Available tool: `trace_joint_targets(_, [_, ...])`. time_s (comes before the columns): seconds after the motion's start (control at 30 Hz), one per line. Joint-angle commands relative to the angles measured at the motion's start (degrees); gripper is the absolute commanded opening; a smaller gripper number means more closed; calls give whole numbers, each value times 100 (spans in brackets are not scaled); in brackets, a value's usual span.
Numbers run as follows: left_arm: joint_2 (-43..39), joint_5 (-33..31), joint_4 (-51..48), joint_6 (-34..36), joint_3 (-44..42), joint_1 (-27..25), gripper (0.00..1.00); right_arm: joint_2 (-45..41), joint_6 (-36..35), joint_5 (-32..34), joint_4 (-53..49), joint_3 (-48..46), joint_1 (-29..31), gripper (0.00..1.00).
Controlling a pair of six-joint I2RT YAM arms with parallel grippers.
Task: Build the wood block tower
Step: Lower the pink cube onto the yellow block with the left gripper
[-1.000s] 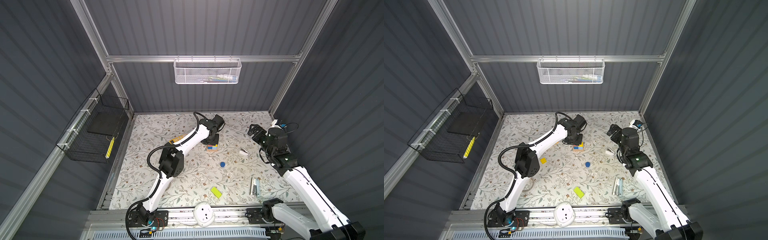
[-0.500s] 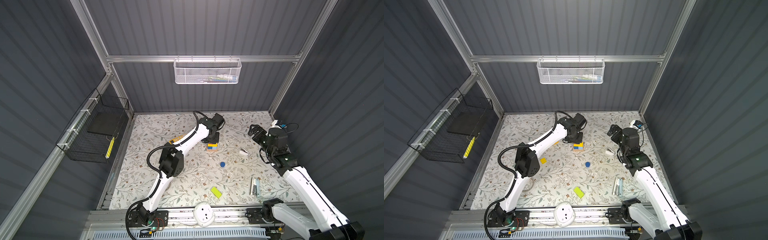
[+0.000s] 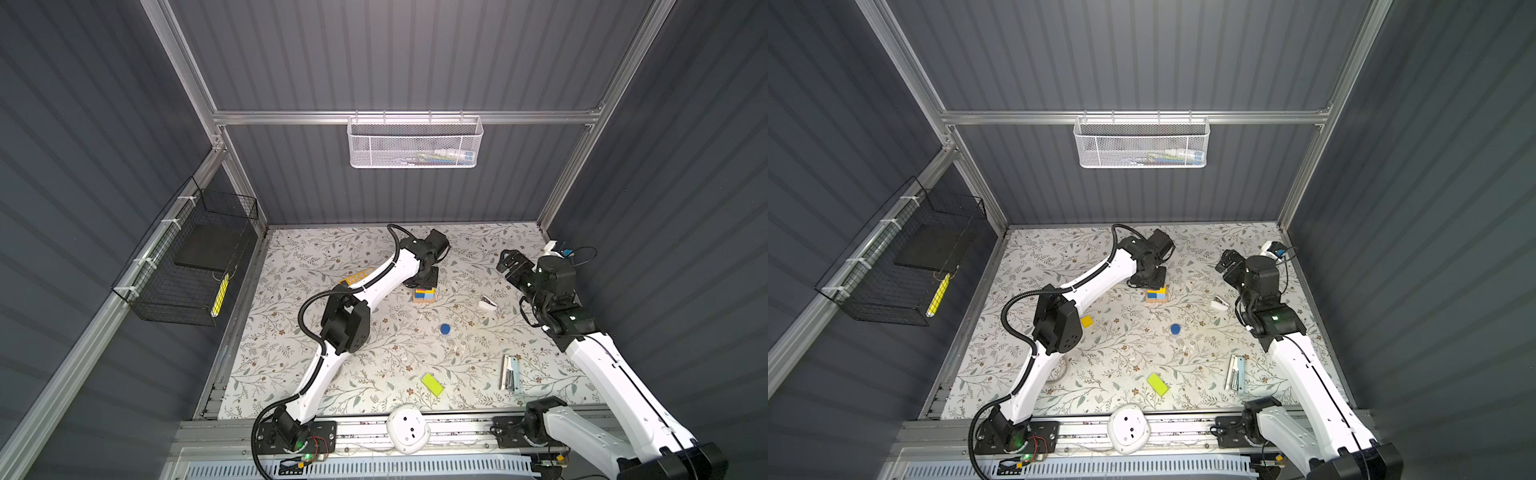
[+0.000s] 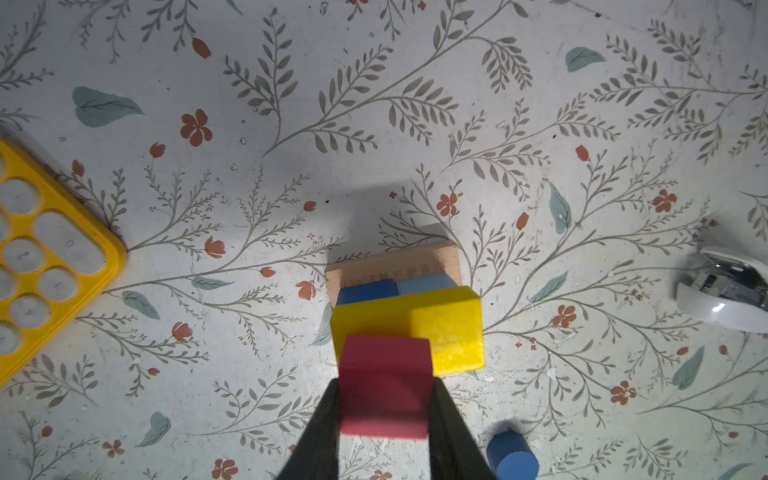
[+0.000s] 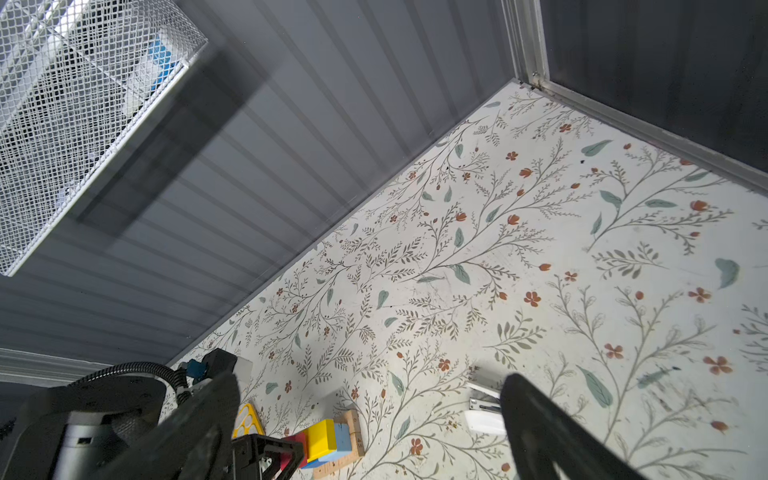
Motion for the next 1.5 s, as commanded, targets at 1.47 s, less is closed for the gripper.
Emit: trace_joint_targets(1.47, [155, -120, -47, -134, 273, -29, 38, 99, 128, -180, 49, -113, -147, 99])
